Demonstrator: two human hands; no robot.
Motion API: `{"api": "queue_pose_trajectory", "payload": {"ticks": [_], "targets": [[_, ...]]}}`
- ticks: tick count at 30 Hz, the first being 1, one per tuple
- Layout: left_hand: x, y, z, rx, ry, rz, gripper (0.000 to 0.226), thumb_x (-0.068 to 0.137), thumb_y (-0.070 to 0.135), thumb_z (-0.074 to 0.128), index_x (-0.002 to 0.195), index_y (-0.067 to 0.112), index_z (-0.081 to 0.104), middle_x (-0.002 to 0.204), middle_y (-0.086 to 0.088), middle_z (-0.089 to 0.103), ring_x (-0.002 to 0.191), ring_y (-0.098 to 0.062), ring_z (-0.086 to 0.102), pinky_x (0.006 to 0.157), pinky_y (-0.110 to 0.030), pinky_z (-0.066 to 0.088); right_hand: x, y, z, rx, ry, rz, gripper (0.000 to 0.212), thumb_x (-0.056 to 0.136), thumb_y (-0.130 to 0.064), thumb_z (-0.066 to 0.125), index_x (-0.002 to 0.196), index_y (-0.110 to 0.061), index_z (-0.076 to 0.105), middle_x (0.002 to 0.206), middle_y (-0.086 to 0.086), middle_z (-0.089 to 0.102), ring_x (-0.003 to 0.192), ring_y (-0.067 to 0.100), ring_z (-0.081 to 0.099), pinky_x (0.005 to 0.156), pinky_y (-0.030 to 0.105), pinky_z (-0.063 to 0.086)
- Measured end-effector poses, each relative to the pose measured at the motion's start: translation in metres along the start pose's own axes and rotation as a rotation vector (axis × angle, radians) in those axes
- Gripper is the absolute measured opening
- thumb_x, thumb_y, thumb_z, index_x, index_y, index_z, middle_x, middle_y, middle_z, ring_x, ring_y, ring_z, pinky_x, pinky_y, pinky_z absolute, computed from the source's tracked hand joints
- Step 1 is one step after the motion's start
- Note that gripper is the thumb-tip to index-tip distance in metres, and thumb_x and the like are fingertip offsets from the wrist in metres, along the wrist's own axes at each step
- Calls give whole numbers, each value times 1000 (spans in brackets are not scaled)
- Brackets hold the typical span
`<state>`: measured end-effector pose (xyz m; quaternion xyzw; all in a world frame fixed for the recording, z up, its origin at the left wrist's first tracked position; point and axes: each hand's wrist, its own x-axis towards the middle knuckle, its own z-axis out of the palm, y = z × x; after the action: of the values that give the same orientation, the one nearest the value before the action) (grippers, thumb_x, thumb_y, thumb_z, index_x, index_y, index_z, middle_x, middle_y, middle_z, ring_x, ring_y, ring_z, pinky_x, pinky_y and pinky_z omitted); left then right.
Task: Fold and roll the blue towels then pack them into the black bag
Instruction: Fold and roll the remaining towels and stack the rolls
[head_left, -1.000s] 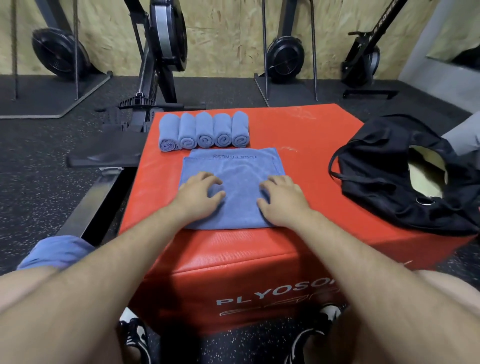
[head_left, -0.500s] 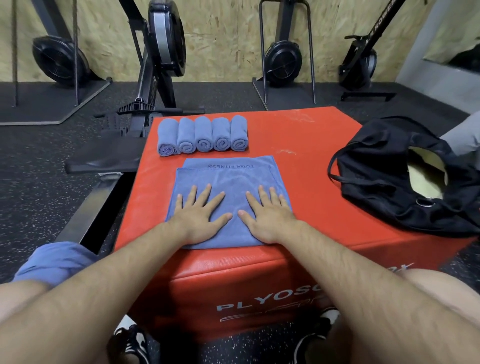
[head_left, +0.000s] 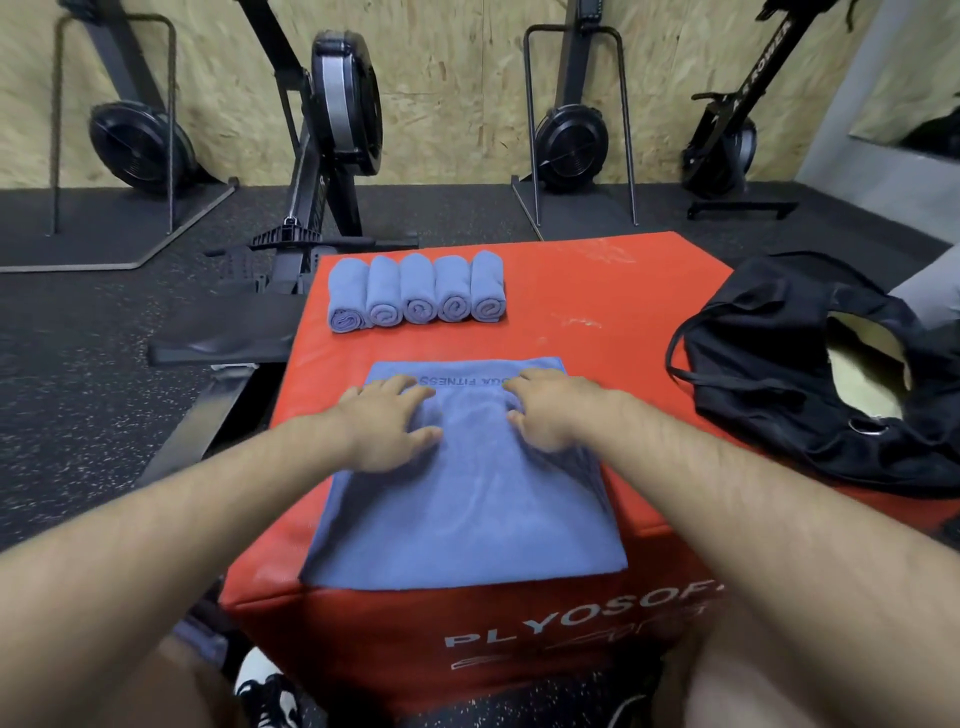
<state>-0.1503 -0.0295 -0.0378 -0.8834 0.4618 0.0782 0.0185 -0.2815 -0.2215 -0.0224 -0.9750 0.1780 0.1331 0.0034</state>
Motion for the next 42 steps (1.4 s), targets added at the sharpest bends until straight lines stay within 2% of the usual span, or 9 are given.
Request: {"api": "queue_pose_trajectory", "payload": {"ticks": [4,11,15,20,24,28,31,38,42], "targets": [[39,-27,10,-97,71,-52,49,100,46,45,144,26,41,150,1,39,139,-24,36,111,-45,32,32,17,10,141,66,16,23,92,-19,45,113,-19,54,126,5,54,117,31,55,83,35,44],[68,-58,15,-139,120,-21,31,90,49,63,108,25,60,111,3,52,106,-23,51,95,-39,43,63,29,11,116,84,53,30,95,-33,55,124,-24,53,128,6,50,122,30,49,100,41,33],[72,-75,12,-215,87,3,31,83,51,71,83,26,53,94,6,50,90,-19,51,87,-37,45,67,44,6,258,33,51,22,91,-35,66,99,-20,52,105,3,58,97,26,57,80,34,42],[71,-86,9,-409,21,-6,14,88,24,71,89,14,62,98,2,53,92,-20,55,87,-32,44,56,68,1,514,66,50,18,91,-29,67,88,-18,53,80,-4,55,68,12,48,60,29,38],[69,-84,5,-496,132,-99,12,94,26,63,86,18,59,86,1,64,80,-18,56,74,-32,45,58,83,8,674,149,114,18,92,-31,66,87,-16,59,79,-2,60,72,16,52,68,33,43],[76,-79,5,-486,289,-151,15,96,29,62,86,18,59,80,4,62,76,-16,54,61,-23,37,65,86,13,620,238,205,21,95,-35,61,82,-21,53,77,-5,58,75,19,53,66,33,38],[88,-77,10,-431,355,-195,16,95,31,63,87,18,60,77,4,61,77,-21,55,57,-29,33,75,85,16,573,288,258,23,96,-38,59,88,-18,53,80,-4,58,80,23,55,65,33,36],[113,-88,29,-372,349,-79,11,93,21,66,101,14,71,93,-2,52,87,-21,54,79,-30,38,100,80,23,557,326,312,12,91,-29,64,92,-17,62,88,0,62,86,25,59,66,30,37],[113,-89,31,-322,384,-47,7,92,18,66,95,14,70,91,0,47,87,-22,49,86,-42,45,102,73,26,512,303,292,9,97,-25,56,94,-17,57,97,3,56,90,27,57,69,31,37]]}}
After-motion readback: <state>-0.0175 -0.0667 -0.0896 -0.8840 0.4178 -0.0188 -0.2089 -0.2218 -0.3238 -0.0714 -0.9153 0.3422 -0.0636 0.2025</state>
